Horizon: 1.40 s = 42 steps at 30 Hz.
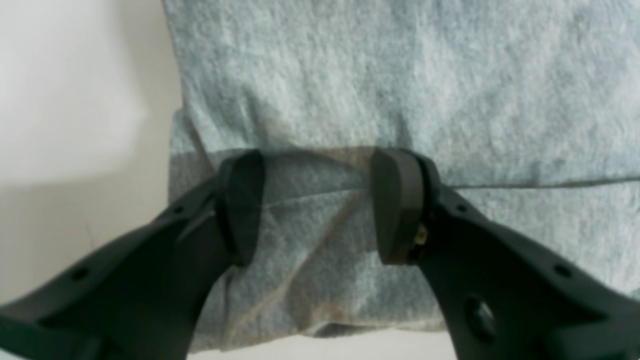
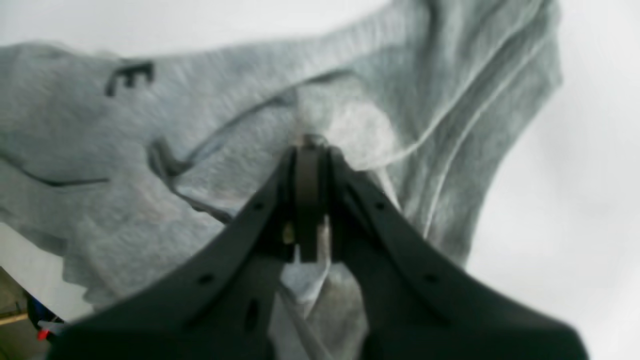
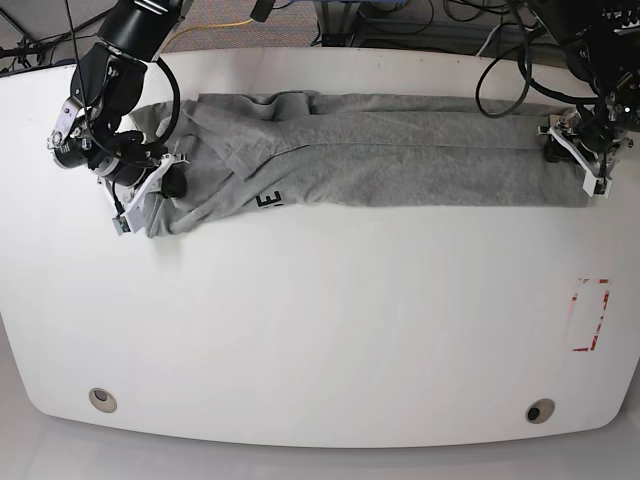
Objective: Fold the T-shirt properly
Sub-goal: 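Regrasp the strip's ends with both grippers and straighten it, then move the left gripper inward to grasp the strip near its middle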
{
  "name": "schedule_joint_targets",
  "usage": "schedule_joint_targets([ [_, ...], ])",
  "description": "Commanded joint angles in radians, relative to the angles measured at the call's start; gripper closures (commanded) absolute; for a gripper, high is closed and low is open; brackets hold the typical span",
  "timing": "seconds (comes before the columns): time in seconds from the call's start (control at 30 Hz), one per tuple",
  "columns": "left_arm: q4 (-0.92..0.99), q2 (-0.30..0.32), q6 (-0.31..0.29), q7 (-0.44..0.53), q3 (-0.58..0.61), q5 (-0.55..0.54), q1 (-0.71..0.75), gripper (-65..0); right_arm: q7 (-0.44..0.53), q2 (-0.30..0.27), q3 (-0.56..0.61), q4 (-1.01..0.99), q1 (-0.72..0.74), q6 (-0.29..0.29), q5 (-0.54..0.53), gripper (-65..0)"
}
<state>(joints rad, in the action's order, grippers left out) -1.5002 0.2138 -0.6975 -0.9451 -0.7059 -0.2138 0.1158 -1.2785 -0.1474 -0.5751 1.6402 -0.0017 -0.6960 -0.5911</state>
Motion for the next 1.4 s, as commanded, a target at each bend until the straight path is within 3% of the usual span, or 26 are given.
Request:
schedule_joint_targets([
  [0.0, -0.001, 0.014, -0.001, -0.005, -0.005, 0.007, 0.006, -31.8, 0.021, -0.019, -0.012, 0.055, -0.002, -0.002, -0.017, 0.0],
  [0.37, -0.001, 0.014, -0.001, -0.005, -0.001, 0.007, 0.009, -31.8, -0.048, 0.007, -0.161, 0.217, -0.108, -0.002, -0.017, -2.2],
  [0.43, -0.001, 0.016, -0.001, -0.005, -0.001, 0.007, 0.009, -31.8, -0.048, 0.007, -0.165, 0.217, -0.123, -0.002, -0.017, -7.3],
  [0.63, -0.004, 0.016, -0.001, -0.013, 0.001, 0.004, 0.003, -31.8, -0.045, 0.012, -0.197, 0.225, -0.137, -0.002, -0.017, -33.8],
  [0.77, -0.009, 0.016, -0.001, -0.039, -0.004, -0.002, -0.003, -31.8, -0.045, 0.021, -0.193, 0.292, -0.142, -0.002, -0.048, -42.0],
  [0.93, -0.063, 0.016, -0.001, -0.125, -0.039, -0.054, -0.055, -32.4, -0.048, 0.042, -0.173, 0.297, -0.142, -0.002, -0.163, -42.3],
  [1.03, -0.115, 0.016, -0.001, -0.186, -0.077, -0.095, -0.077, -33.5, -0.043, 0.042, -0.104, 0.269, -0.142, -0.002, -0.160, -42.2],
  [1.13, -0.142, 0.016, -0.001, -0.260, -0.114, -0.152, -0.115, -38.9, -0.034, 0.044, -0.052, 0.202, -0.131, -0.002, -0.129, -41.7],
  [1.37, -0.084, 0.097, -0.001, -0.381, -0.215, -0.329, -0.129, -45.8, 0.070, 0.047, 0.040, 0.039, -0.125, -0.002, -0.048, -24.9],
])
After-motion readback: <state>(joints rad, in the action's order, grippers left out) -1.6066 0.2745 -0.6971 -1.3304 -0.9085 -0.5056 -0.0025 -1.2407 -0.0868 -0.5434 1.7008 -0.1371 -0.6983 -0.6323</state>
